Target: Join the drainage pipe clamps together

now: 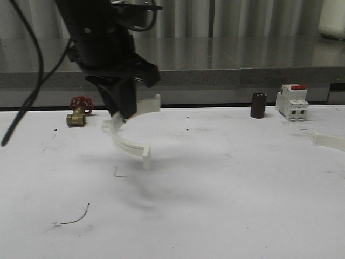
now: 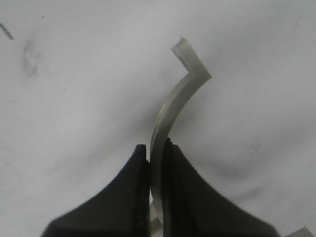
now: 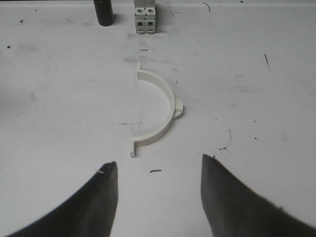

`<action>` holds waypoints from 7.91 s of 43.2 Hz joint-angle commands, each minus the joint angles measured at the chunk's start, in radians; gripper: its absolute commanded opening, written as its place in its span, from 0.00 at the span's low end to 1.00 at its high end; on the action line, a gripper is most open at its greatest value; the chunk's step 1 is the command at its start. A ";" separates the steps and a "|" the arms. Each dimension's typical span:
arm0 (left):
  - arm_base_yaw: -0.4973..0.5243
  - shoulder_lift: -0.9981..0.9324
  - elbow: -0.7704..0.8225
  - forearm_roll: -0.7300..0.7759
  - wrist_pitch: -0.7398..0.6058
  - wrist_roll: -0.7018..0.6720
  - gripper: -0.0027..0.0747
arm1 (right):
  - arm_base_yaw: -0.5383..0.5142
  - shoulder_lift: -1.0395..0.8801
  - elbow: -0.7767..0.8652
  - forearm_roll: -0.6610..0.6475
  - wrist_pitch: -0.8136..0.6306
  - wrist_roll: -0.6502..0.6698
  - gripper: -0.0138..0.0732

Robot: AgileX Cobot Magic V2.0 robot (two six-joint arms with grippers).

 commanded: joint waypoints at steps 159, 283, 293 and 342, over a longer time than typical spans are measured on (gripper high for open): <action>-0.008 -1.292 0.790 0.039 -0.157 -0.196 0.37 | -0.004 0.007 -0.035 0.030 -0.025 -0.003 0.64; -0.008 -1.292 0.790 0.039 -0.157 -0.196 0.37 | -0.140 1.323 -0.870 0.183 0.282 -0.410 0.16; -0.008 -1.292 0.790 0.039 -0.157 -0.196 0.37 | -0.140 1.302 -0.903 0.185 0.346 -0.410 0.16; -0.008 -1.292 0.790 0.039 -0.157 -0.196 0.37 | 0.450 1.339 -1.152 0.131 0.547 -0.222 0.16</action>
